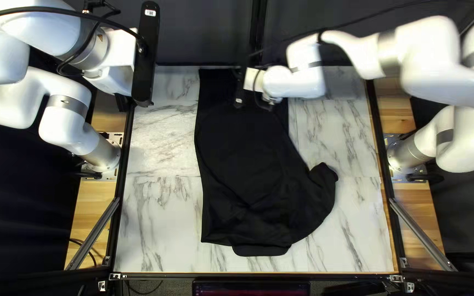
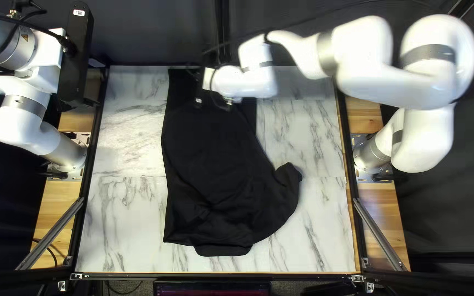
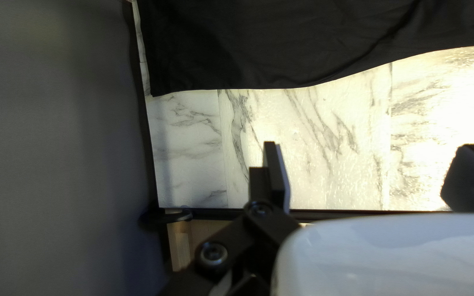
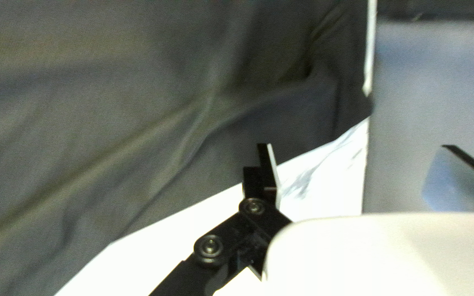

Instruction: Fold t-shirt

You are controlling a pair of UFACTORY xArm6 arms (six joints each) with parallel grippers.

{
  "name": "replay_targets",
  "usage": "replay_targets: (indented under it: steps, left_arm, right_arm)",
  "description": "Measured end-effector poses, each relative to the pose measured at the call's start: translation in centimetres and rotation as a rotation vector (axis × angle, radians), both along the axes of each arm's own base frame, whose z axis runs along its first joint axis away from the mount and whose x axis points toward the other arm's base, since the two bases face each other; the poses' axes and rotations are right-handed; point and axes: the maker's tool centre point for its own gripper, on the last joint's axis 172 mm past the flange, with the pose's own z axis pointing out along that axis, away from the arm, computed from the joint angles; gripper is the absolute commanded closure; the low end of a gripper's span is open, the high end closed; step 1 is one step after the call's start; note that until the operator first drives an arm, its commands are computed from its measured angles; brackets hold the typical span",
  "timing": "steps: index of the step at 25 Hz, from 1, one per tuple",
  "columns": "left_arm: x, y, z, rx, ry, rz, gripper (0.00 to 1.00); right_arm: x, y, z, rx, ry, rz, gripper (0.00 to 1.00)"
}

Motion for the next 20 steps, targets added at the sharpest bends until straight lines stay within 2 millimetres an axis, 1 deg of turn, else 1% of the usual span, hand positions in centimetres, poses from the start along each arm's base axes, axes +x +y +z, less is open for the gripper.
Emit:
replay_targets:
  steps: [2,12,13,14,17,20]
  left_arm:
    - [0.0,0.0,0.0,0.0,0.0,0.0,0.0]
    - [0.0,0.0,0.0,0.0,0.0,0.0,0.0]
    - [0.0,0.0,0.0,0.0,0.0,0.0,0.0]
    - [0.0,0.0,0.0,0.0,0.0,0.0,0.0]
    - [0.0,0.0,0.0,0.0,0.0,0.0,0.0]
    - [0.0,0.0,0.0,0.0,0.0,0.0,0.0]
  right_arm:
    - [-0.1,0.9,0.2,0.03,-0.022,0.02,0.0]
    - [-0.2,1.1,0.2,0.038,-0.022,0.033,0.0]
    - [-0.2,1.6,0.1,0.05,-0.016,0.041,0.0]
    - [-0.1,2.4,0.1,0.068,-0.011,0.047,0.0]
    - [0.4,6.2,0.5,0.135,-0.01,0.051,0.0]
    - [0.5,10.1,1.0,0.214,-0.025,0.017,0.0]
